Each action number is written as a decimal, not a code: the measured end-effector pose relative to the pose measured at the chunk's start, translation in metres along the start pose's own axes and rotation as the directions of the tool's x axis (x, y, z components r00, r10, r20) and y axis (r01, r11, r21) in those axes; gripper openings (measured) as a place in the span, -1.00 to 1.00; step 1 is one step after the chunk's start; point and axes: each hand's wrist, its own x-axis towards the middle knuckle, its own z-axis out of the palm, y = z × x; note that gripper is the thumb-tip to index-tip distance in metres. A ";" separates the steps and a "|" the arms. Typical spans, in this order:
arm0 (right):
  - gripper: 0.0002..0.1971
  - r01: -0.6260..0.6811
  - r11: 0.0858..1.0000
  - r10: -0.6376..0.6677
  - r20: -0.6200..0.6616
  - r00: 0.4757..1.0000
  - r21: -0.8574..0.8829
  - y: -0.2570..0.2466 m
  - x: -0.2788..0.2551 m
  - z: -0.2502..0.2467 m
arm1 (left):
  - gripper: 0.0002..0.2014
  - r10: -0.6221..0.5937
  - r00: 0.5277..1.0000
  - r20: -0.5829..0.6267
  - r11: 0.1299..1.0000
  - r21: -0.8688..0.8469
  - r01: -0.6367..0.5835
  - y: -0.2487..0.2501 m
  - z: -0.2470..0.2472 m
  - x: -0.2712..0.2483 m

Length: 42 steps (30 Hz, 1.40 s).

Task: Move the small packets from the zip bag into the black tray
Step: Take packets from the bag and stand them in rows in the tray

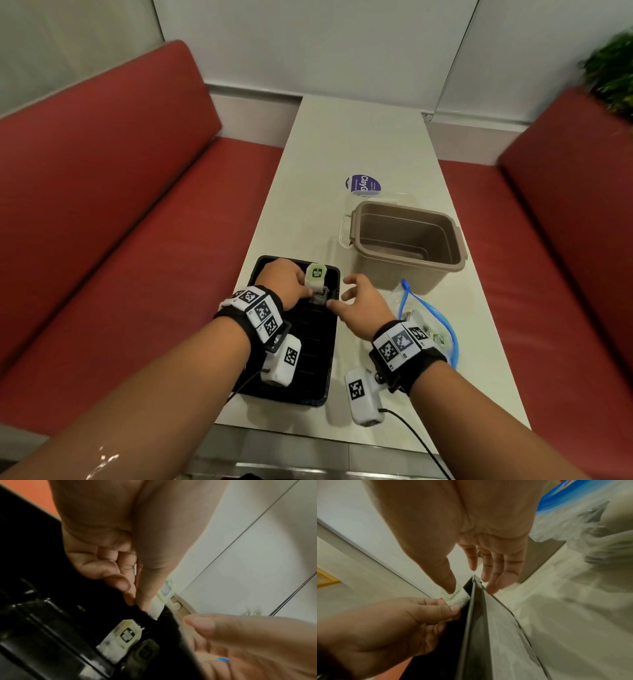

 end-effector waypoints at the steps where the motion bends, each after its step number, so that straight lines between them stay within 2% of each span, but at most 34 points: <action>1: -0.42 -0.021 1.000 0.021 0.038 0.999 0.006 0.002 0.000 0.004 | -0.83 -0.036 0.999 0.016 0.998 0.050 0.036 -0.002 0.003 0.006; 5: -0.37 -0.049 0.996 0.043 0.075 0.996 0.077 0.003 -0.003 0.008 | -0.67 -0.173 0.982 0.080 0.966 0.210 0.153 -0.009 0.024 0.025; 10: -0.37 -0.037 0.994 0.032 0.045 0.998 0.100 0.005 -0.003 0.006 | -0.67 -0.269 0.953 0.138 0.927 0.306 0.217 -0.018 0.046 0.039; 17: -0.39 -0.039 0.993 0.034 0.054 0.998 0.108 0.011 0.000 0.004 | -0.76 -0.289 0.945 0.151 0.921 0.314 0.232 -0.022 0.064 0.054; 20: -0.40 -0.035 0.994 0.029 0.051 0.998 0.108 0.011 0.000 0.005 | -0.73 -0.309 0.937 0.162 0.920 0.301 0.251 -0.016 0.067 0.056; 26: -0.40 -0.035 0.994 0.030 0.047 0.998 0.100 0.013 -0.002 0.004 | -0.79 -0.306 0.947 0.097 0.935 0.218 0.280 -0.013 0.074 0.058; 31: -0.42 -0.032 0.996 0.031 0.015 0.999 0.083 0.015 -0.006 0.003 | -0.82 -0.258 0.962 0.089 0.950 0.203 0.236 -0.016 0.072 0.052; 34: -0.48 0.013 0.999 -0.012 -0.022 1.000 0.038 0.018 -0.009 -0.008 | -0.75 -0.225 0.972 0.071 0.954 0.220 0.204 -0.011 0.057 0.042; 36: -0.55 0.049 0.999 -0.048 -0.061 0.997 0.012 0.020 -0.011 -0.024 | -0.71 -0.183 0.982 0.042 0.962 0.214 0.170 -0.002 0.041 0.032; 39: -0.67 0.092 0.996 -0.092 -0.130 0.987 -0.003 0.025 -0.015 -0.057 | -0.81 -0.110 0.994 -0.011 0.977 0.185 0.110 0.018 0.017 0.014; 42: -0.68 0.101 0.995 -0.100 -0.210 0.973 -0.008 0.041 -0.017 -0.091 | -0.85 0.020 0.996 -0.084 0.998 0.055 -0.015 0.052 0.004 -0.009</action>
